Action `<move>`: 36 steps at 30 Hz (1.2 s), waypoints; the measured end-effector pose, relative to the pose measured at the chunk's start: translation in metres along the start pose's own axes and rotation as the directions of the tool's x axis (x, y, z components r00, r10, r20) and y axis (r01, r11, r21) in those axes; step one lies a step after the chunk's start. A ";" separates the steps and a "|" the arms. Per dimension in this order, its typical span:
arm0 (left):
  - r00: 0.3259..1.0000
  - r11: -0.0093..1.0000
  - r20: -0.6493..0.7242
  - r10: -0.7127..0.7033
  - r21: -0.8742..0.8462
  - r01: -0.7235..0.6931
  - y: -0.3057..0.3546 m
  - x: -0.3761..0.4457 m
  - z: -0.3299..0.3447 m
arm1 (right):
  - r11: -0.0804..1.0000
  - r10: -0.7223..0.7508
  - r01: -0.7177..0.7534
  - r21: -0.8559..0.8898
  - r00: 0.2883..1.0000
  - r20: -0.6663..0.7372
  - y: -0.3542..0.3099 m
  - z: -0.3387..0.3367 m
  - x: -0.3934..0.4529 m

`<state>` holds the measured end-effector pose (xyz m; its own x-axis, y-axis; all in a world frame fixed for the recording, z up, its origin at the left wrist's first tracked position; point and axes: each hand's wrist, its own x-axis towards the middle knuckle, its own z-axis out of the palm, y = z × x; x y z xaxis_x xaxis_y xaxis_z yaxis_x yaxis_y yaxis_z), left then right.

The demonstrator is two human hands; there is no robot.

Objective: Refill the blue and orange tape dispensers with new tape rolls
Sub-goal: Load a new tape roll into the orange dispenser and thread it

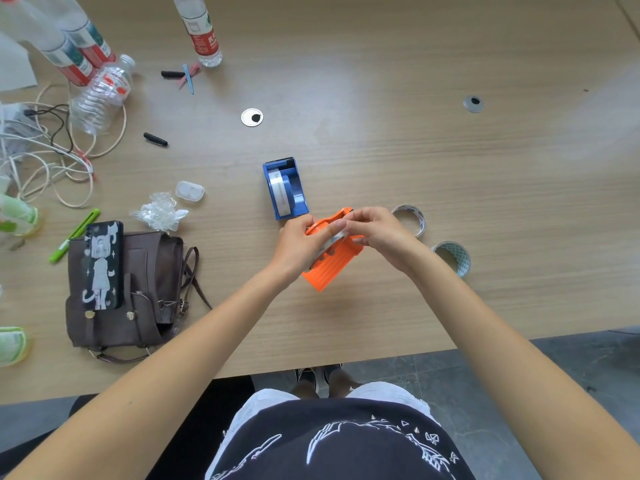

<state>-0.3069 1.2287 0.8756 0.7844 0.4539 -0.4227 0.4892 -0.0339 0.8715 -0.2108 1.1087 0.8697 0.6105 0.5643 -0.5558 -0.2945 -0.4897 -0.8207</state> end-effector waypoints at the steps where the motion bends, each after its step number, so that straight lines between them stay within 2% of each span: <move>1: 1.000 1.000 0.017 -0.008 0.002 0.008 -0.001 -0.001 -0.001 | 1.000 0.000 0.000 0.008 1.000 0.003 0.000 -0.001 0.001; 7: 0.981 0.999 0.190 -0.040 -0.027 0.046 -0.006 -0.006 -0.002 | 0.998 -0.043 0.051 0.047 0.987 -0.153 -0.002 0.008 -0.001; 18: 0.992 0.999 0.122 -0.022 0.029 0.019 -0.013 -0.006 -0.016 | 0.984 -0.107 0.061 -0.166 0.953 -0.284 -0.015 0.004 0.001; 25: 0.998 0.999 0.061 0.002 0.033 -0.004 -0.017 -0.011 -0.028 | 0.996 -0.026 0.006 -0.093 0.975 -0.220 -0.011 -0.001 -0.006; 27: 0.993 0.999 0.119 -0.025 0.039 0.020 -0.019 -0.011 -0.033 | 0.997 0.001 -0.017 -0.078 0.981 -0.195 -0.008 -0.004 -0.008; 30: 0.959 0.996 0.271 -0.083 0.053 0.072 -0.018 -0.015 -0.036 | 0.987 0.011 -0.040 -0.156 0.983 -0.186 -0.007 -0.004 -0.013; 32: 0.950 0.996 0.301 -0.085 0.049 0.073 -0.016 -0.015 -0.038 | 0.981 0.045 -0.073 -0.177 0.986 -0.160 -0.008 -0.004 -0.016; 36: 0.931 0.992 0.343 -0.127 0.065 0.112 -0.016 -0.012 -0.042 | 0.985 0.160 -0.164 -0.052 0.985 -0.063 -0.010 -0.005 -0.019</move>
<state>-0.3405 1.2607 0.8769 0.7984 0.1215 -0.5897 0.5976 -0.0404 0.8008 -0.2156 1.0992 0.8893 0.6006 0.4354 -0.6706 -0.3517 -0.6094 -0.7106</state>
